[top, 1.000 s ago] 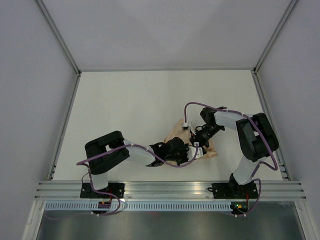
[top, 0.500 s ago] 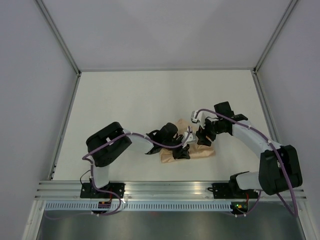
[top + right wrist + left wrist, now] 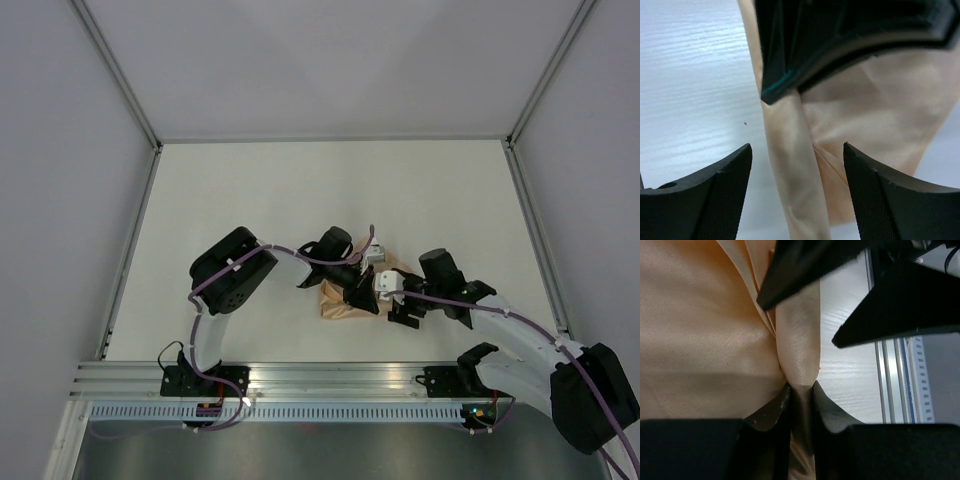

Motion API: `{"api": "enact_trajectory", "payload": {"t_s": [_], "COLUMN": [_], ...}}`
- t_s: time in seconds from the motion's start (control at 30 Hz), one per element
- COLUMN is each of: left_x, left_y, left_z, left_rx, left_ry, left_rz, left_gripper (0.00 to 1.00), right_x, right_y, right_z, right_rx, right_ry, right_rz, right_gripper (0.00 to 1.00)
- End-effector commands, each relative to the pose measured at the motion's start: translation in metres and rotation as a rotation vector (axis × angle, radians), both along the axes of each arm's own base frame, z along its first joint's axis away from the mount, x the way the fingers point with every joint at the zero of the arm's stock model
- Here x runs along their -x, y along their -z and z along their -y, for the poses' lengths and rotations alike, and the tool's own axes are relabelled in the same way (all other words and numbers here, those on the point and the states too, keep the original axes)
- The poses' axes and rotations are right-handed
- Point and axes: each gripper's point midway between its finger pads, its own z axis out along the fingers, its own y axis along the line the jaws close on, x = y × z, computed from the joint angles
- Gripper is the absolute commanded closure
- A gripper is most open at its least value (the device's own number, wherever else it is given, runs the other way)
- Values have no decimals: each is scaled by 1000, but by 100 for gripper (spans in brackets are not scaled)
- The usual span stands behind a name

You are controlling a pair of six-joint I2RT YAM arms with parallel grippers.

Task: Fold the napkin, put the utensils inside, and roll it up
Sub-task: Roll the napkin at the center of the board.

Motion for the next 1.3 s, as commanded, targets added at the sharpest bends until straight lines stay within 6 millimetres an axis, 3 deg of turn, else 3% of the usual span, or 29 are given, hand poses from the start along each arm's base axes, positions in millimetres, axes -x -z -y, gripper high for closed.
{"api": "enact_trajectory", "payload": {"t_s": [0.0, 0.2, 0.43, 0.53, 0.57, 0.67, 0.77, 0.9, 1.1, 1.27], "left_x": [19, 14, 15, 14, 14, 10, 4, -6, -20, -36], "left_y": [48, 47, 49, 48, 48, 42, 30, 10, -25, -46], "left_z": [-31, -31, -31, -30, -29, -28, -25, -20, -15, -21], "left_rx": [-201, -201, -197, -198, -196, -183, -165, -133, -70, -59], "left_ry": [-34, -43, -36, -39, -40, -55, -75, -103, -153, -242], "left_rz": [-176, -208, -226, -234, -235, -224, -197, -149, -70, 14], "left_gripper": [98, 98, 98, 98, 96, 90, 86, 82, 59, 57], "right_x": [-13, -2, -3, -2, -2, -1, 5, 11, 18, 25], "right_y": [-3, 14, 31, 37, 37, 39, 42, 45, 47, 49], "right_z": [-17, -32, -30, -28, -27, -24, -22, -21, -21, -21], "right_rx": [-8, 27, 61, 74, 76, 92, 103, 109, 121, 138], "right_ry": [-4, -59, -42, -40, -40, -40, -48, -52, -65, -85], "right_rz": [116, 111, 123, 117, 117, 115, 91, 51, -1, -63], "right_gripper": [21, 22, 30, 40, 49, 64, 74, 79, 85, 91]}}
